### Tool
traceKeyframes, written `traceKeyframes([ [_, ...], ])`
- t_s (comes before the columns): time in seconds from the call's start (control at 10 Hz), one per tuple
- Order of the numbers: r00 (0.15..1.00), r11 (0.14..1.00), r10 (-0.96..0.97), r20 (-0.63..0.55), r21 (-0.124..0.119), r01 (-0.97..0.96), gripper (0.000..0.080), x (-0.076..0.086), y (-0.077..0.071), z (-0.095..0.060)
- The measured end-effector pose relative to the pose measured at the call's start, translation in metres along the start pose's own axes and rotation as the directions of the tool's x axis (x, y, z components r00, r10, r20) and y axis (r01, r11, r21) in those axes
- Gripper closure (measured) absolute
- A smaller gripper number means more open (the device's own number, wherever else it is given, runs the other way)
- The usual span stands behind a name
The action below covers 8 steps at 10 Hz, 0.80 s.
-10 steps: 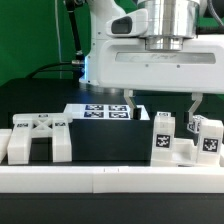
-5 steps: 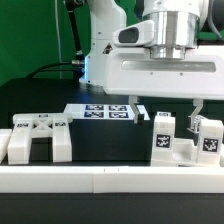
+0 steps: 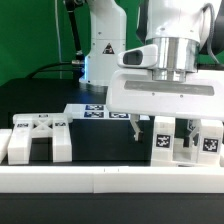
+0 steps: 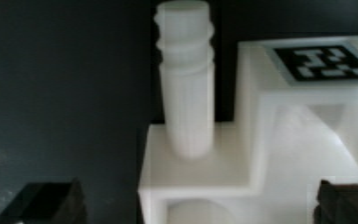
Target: Assemble chair
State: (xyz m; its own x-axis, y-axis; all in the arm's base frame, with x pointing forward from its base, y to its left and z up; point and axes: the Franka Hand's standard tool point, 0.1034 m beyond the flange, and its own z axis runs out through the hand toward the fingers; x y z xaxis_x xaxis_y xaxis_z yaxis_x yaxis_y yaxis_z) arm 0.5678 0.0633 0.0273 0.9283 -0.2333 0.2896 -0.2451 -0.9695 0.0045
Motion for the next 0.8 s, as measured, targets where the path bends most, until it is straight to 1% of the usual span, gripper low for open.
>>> traceKeyframes([
  [0.2, 1.0, 1.0, -0.004, 0.008, -0.008, 0.004, 0.015, -0.005, 0.002, 0.007],
  [0.4, 1.0, 1.0, -0.016, 0.008, -0.02, 0.016, 0.015, -0.007, 0.004, 0.018],
  [0.6, 1.0, 1.0, -0.011, 0.009, -0.021, 0.011, 0.015, -0.007, 0.003, 0.02],
  [0.7, 1.0, 1.0, -0.011, 0.01, -0.02, 0.011, 0.0248, -0.008, 0.001, 0.02],
  [0.8, 1.0, 1.0, -0.012, 0.01, -0.02, 0.012, 0.0383, -0.008, 0.001, 0.02],
])
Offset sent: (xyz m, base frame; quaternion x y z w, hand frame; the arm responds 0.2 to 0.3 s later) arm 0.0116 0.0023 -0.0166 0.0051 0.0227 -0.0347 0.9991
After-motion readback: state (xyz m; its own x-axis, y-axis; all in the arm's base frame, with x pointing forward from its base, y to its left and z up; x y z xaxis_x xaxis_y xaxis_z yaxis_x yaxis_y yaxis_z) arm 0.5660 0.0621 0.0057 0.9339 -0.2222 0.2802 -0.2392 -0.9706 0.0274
